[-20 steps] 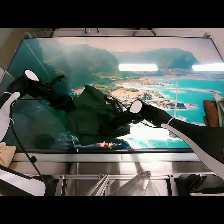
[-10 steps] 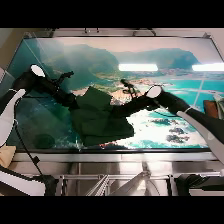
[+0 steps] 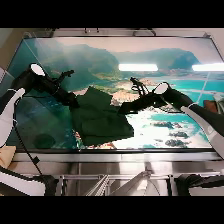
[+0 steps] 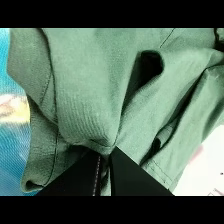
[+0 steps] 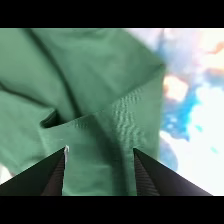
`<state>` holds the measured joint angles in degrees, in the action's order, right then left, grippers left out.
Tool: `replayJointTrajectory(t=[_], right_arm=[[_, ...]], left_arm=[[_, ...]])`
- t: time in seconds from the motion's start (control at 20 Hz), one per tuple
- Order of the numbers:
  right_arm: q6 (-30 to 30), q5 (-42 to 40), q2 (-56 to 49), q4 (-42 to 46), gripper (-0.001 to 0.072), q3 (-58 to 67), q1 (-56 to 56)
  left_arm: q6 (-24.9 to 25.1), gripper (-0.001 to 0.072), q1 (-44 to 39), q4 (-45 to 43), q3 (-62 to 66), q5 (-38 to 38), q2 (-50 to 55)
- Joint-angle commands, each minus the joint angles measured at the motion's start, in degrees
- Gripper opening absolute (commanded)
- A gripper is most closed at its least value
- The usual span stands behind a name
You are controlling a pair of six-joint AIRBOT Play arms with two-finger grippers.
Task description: Fold the shirts.
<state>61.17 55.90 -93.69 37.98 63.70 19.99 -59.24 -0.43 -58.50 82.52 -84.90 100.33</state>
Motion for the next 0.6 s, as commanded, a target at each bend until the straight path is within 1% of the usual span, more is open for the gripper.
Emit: replayJointTrajectory(t=[0.0,0.15,0.2,0.3,0.35,0.4,0.45,0.55], right_arm=[[-1.68,0.94,-0.76,-0.57,0.0464,0.07,3.96],[-2.08,-0.22,-1.22,-0.72,0.0462,0.07,6.21],[-2.08,-0.59,-1.7,-0.74,0.0452,0.09,6.16],[-2.91,-0.57,-2.32,-0.74,0.0228,0.11,5.92],[-2.95,-0.57,-2.4,-0.72,0.0225,0.11,5.92],[-2.97,-0.52,-2.38,-0.72,0.0163,0.15,5.92],[-3.21,-0.35,-2.38,-0.72,0.0023,0.39,5.92],[-4.28,-0.35,-2.27,-0.72,0.0025,0.98,5.92]], left_arm=[[0.09,0.0022,-0.02,0.04,0.07,-0.11,-0.04],[0.09,0.0022,-0.02,0.04,0.07,-0.07,-0.04],[0.09,0.0021,-0.02,0.04,0.07,-0.07,-0.04],[0.07,0.0021,-0.02,0.04,0.07,-0.22,-0.04],[0.07,0.0022,0.0,0.02,0.07,-0.22,-0.04],[0.07,0.0022,0.0,0.02,0.07,-0.22,-0.04],[0.07,0.0021,0.0,0.02,0.07,-0.22,-0.04],[0.09,0.0021,0.0,0.02,0.07,-0.2,-0.04]])
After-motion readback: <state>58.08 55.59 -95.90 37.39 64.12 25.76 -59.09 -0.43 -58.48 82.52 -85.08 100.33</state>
